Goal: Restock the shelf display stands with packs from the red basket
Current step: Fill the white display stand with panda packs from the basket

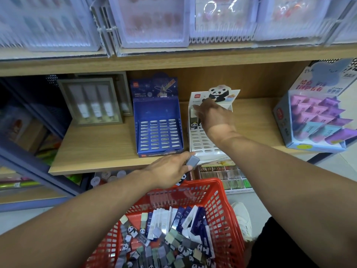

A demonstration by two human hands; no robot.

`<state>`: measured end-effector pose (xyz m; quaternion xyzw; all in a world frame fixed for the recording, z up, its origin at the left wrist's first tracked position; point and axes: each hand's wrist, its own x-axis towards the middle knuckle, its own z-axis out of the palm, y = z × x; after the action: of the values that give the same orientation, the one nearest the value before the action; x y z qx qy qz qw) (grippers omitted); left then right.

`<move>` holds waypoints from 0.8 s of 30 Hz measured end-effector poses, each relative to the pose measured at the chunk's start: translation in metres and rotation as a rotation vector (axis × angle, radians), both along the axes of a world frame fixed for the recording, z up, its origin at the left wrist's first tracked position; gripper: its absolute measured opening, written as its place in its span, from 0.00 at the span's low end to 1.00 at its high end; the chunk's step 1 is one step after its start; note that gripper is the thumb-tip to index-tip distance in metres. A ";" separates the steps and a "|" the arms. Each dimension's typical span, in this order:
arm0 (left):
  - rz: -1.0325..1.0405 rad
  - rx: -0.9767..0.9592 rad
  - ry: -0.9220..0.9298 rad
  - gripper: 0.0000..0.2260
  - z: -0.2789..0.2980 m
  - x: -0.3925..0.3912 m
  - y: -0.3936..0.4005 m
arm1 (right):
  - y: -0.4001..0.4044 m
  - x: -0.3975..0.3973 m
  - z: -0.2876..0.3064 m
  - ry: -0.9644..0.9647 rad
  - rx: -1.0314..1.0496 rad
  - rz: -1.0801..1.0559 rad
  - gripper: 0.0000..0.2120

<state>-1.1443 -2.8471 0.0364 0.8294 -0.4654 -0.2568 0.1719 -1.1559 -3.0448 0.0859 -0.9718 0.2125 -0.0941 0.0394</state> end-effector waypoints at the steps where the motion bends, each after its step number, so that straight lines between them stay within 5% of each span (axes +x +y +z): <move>1: 0.000 -0.008 0.001 0.15 0.001 0.000 0.000 | 0.001 -0.004 0.000 0.010 -0.051 0.040 0.17; 10: 0.100 -0.174 0.045 0.07 0.008 -0.003 -0.005 | -0.008 -0.006 -0.001 0.011 0.013 -0.026 0.16; 21: 0.482 -0.513 0.375 0.06 0.019 0.004 -0.018 | -0.013 -0.009 -0.007 -0.103 0.194 -0.013 0.13; 24: 0.562 -0.610 0.429 0.04 0.025 0.006 -0.023 | -0.004 -0.023 0.008 -0.235 0.583 0.076 0.09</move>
<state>-1.1379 -2.8699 0.0611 0.7629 -0.2307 -0.2174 0.5635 -1.1785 -3.0488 0.0934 -0.9093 0.1879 -0.1396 0.3440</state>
